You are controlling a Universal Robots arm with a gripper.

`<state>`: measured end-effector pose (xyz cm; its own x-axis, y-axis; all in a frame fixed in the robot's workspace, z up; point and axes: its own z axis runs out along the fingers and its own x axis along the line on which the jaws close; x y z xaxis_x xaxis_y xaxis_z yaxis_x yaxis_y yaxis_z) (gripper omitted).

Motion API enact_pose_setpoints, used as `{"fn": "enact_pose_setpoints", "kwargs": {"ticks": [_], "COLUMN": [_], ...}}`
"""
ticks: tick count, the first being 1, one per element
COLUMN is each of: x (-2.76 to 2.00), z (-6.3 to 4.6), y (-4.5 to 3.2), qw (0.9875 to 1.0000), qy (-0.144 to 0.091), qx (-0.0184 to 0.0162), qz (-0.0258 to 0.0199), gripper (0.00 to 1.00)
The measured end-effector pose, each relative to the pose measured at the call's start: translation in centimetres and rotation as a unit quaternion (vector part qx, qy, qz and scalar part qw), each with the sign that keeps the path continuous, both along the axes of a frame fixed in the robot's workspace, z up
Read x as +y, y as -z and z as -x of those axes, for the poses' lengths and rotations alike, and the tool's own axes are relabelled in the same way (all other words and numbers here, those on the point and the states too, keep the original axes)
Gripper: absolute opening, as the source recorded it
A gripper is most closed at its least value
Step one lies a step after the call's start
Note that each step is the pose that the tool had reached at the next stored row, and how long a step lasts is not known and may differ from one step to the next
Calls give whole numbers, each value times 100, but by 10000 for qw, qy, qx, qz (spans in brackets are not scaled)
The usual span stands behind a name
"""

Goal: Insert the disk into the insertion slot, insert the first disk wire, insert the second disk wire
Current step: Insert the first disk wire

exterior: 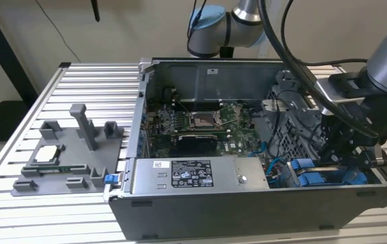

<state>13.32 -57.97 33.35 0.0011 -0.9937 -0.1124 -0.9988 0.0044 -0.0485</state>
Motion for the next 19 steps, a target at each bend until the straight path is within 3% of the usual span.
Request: {"fn": "enact_pose_setpoints", "kwargs": {"ticks": [2,15,17,19], "x": [0,-1,-1,-1], "z": [-2,1,1,1], "y": [-17,-608,-683,-708], "qw": [10000,10000,10000,10000], "qy": [-1,0,1,0], "qx": [1,5,5,6], "qz": [-8,0,1,-1], "gripper": [100,100,100,100]}}
